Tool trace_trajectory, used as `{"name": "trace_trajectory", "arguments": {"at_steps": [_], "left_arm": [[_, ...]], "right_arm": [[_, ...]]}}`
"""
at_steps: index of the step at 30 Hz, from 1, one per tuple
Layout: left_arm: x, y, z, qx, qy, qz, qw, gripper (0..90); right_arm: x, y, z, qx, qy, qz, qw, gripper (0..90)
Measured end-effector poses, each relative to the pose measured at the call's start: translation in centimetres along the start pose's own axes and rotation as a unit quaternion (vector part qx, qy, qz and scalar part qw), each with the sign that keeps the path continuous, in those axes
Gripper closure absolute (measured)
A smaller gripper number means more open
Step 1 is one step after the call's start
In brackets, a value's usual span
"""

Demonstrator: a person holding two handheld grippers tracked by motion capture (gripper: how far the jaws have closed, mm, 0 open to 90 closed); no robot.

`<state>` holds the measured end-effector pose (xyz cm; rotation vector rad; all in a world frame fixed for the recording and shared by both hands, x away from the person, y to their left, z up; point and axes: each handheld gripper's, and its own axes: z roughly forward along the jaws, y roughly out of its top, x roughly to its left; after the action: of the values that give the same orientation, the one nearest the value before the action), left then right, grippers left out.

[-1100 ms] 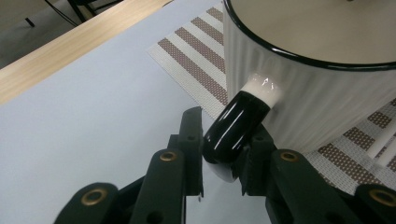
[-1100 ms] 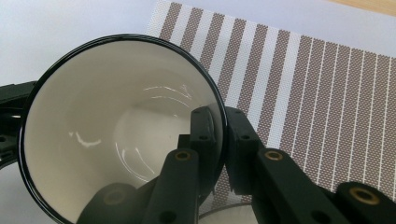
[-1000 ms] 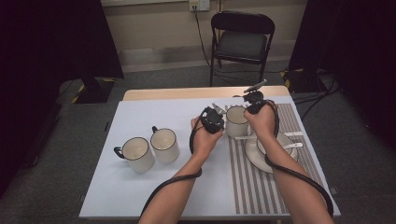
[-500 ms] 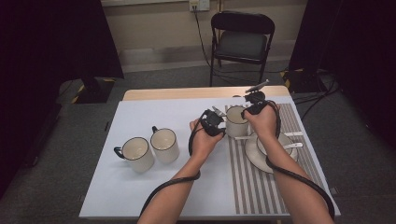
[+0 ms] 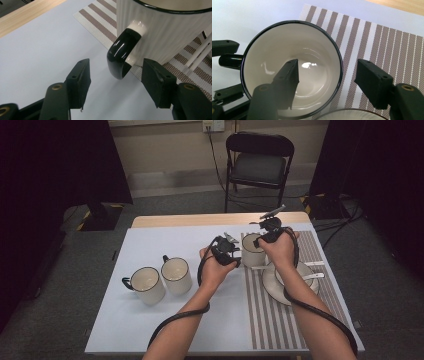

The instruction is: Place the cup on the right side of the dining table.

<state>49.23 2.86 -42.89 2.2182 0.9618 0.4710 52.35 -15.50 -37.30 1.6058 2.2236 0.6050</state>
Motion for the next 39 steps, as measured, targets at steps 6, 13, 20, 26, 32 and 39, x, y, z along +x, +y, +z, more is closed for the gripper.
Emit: {"name": "trace_trajectory", "arguments": {"at_steps": [6, 13, 20, 26, 32, 39], "left_arm": [[0.1, 0.0, -0.3, 0.001, -0.013, -0.006, 0.9999, 35.7], [0.3, 0.1, -1.0, 0.000, -0.015, -0.010, 0.9998, 32.6], [0.2, 0.3, -1.5, 0.003, -0.029, -0.003, 0.9996, 29.1], [0.3, 0.3, -2.0, -0.001, -0.036, -0.008, 0.9993, 24.5], [0.4, 0.3, -2.6, 0.003, -0.043, -0.001, 0.9991, 20.6], [0.4, 0.3, -3.3, 0.005, -0.049, -0.003, 0.9988, 19.4]], "right_arm": [[0.1, 0.0, -0.2, -0.001, -0.005, -0.006, 1.0000, 29.5], [-0.1, -0.1, -0.4, 0.002, -0.002, -0.003, 1.0000, 24.5], [-0.1, -0.2, -0.8, -0.007, -0.002, -0.003, 1.0000, 19.8], [0.0, -0.2, -1.1, -0.014, 0.005, -0.005, 0.9999, 16.4], [0.2, -0.2, -1.3, -0.012, 0.011, -0.003, 0.9999, 16.4], [0.4, -0.4, -1.5, -0.013, 0.021, -0.006, 0.9997, 16.4]]}}
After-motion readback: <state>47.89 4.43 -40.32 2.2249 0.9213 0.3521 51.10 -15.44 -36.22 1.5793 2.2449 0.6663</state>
